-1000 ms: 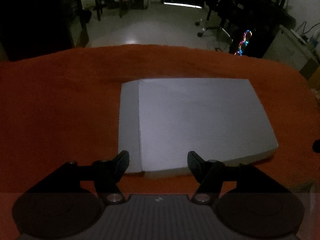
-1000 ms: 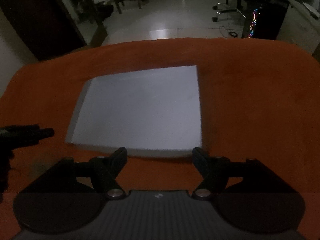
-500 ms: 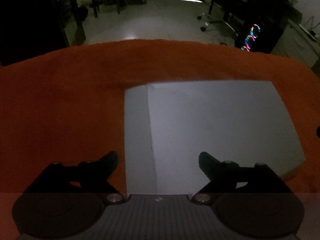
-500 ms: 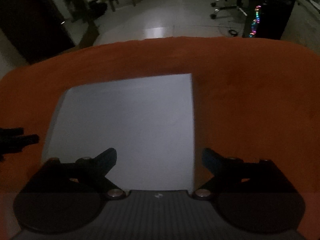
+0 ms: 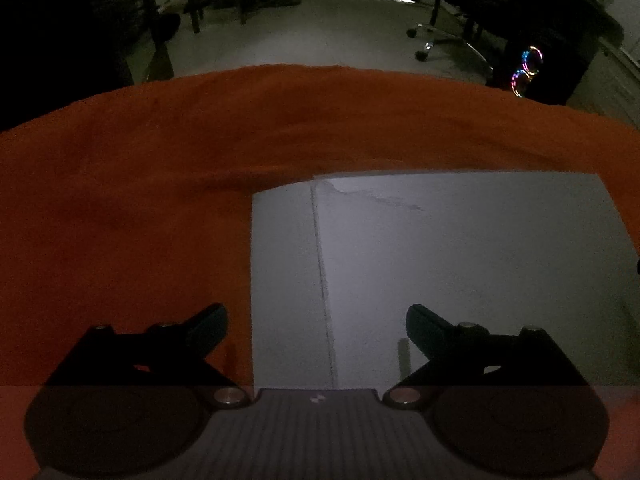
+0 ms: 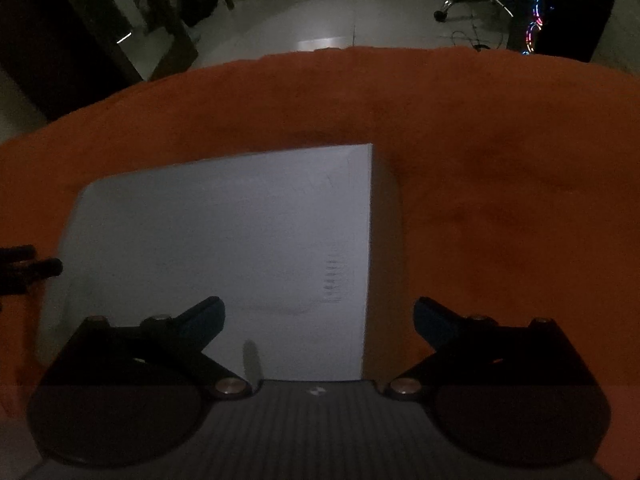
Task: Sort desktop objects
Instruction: 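Close both tools on the edge of the white lid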
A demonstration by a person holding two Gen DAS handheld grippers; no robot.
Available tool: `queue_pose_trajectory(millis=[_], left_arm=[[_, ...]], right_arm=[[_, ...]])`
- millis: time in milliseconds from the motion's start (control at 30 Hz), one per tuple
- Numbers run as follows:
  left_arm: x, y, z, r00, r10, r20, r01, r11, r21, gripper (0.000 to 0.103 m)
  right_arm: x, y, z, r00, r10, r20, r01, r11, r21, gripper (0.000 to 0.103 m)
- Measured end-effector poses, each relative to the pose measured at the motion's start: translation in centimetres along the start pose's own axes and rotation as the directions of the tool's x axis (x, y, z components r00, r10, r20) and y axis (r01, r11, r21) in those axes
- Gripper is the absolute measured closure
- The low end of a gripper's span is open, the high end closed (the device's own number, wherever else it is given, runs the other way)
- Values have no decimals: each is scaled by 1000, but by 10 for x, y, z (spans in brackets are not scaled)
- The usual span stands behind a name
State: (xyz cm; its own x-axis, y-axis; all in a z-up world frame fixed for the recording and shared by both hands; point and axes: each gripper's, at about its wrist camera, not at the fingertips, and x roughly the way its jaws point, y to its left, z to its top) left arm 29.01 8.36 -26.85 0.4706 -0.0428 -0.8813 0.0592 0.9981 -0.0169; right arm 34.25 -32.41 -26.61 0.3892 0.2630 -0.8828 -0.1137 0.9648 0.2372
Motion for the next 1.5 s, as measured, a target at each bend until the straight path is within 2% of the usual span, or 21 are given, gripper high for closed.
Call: queue_pose_trajectory(millis=[133, 167, 433, 600, 767, 833, 933, 1267, 1300, 1367, 1400, 1467, 1500], left_arm=[[10, 4, 1, 998, 63, 7, -63, 998, 0, 5], [12, 6, 1, 998, 59, 9, -59, 998, -4, 5], [19, 2, -5, 1000, -15, 21, 16, 1000, -11, 3], [23, 2, -10, 999, -36, 38, 36, 999, -6, 0], [28, 12, -8, 995, -97, 17, 98, 992, -84, 0], [29, 11, -7, 995, -97, 15, 98, 991, -94, 0], [27, 13, -6, 994, -110, 5, 109, 987, -122, 0], [20, 31, -4, 980, -200, -11, 191, 949, -252, 0], [19, 33, -5, 976, -220, -9, 209, 940, -268, 0], [19, 35, -5, 949, -316, -19, 295, 903, -312, 0], [16, 30, -5, 950, -310, -18, 293, 914, -282, 0], [9, 17, -4, 972, -235, 2, 231, 951, -206, 0], [11, 12, -2, 981, -193, -32, 184, 966, -181, 0]], right_arm=[[10, -10, 5, 1000, -4, -5, 5, 999, 45, 0], [12, -12, 6, 1000, -8, -4, 8, 999, 51, 0], [27, -16, -2, 998, 24, -65, -17, 994, 110, 0], [32, -19, -6, 998, 47, -51, -40, 990, 136, 0], [28, -14, -10, 995, 68, -70, -58, 989, 135, 0], [27, -8, -9, 993, 85, -80, -73, 988, 139, 0], [25, 2, -8, 993, 63, -102, -48, 989, 141, 0], [6, 17, -6, 992, 57, -110, -41, 988, 146, 0], [8, 16, -8, 990, 75, -117, -56, 985, 162, 0], [11, 12, -13, 979, 152, -137, -124, 972, 199, 0], [13, 13, -15, 974, 173, -145, -142, 969, 200, 0], [12, 24, -18, 986, 114, -126, -96, 986, 135, 0], [13, 29, -19, 988, 90, -125, -76, 991, 112, 0]])
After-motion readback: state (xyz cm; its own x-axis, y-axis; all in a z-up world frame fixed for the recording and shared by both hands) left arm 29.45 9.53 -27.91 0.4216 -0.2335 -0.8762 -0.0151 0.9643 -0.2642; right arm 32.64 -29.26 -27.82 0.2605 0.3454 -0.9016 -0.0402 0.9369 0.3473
